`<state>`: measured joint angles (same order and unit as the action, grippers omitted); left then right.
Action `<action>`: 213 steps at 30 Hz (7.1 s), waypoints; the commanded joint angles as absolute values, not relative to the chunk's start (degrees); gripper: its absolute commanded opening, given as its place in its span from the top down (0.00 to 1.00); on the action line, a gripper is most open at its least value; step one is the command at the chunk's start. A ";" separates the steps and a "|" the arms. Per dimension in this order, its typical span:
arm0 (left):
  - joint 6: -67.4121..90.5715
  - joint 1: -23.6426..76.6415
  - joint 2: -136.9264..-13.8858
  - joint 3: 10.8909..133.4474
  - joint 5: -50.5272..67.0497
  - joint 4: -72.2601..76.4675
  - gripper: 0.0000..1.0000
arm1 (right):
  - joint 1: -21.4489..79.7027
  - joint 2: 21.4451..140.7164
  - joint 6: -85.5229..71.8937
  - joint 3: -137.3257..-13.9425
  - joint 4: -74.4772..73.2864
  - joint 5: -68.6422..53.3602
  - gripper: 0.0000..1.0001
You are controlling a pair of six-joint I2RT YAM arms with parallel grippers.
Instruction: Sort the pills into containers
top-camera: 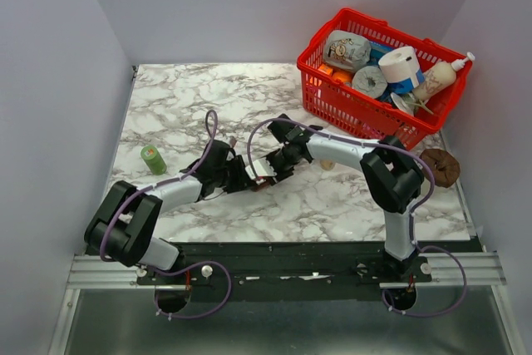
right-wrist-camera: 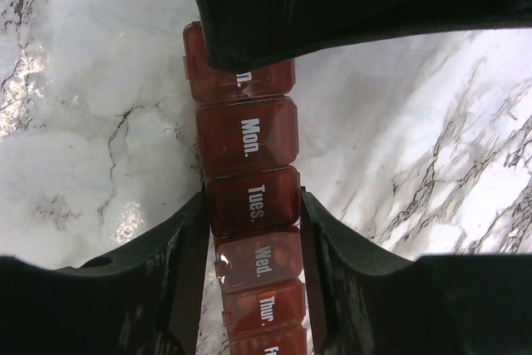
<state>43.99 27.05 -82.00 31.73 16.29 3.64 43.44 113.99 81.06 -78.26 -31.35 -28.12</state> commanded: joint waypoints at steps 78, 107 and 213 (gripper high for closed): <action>39.55 26.98 -87.45 33.66 14.85 -1.93 0.60 | 38.93 121.47 70.05 -92.99 -47.29 -38.15 0.24; 39.02 26.89 -88.95 32.61 15.29 -1.05 0.60 | 37.35 119.09 64.51 -96.94 -44.56 -38.50 0.36; 11.34 -5.20 -74.72 43.06 9.11 -1.66 0.99 | 33.05 87.54 43.32 -75.06 -32.33 -53.08 0.11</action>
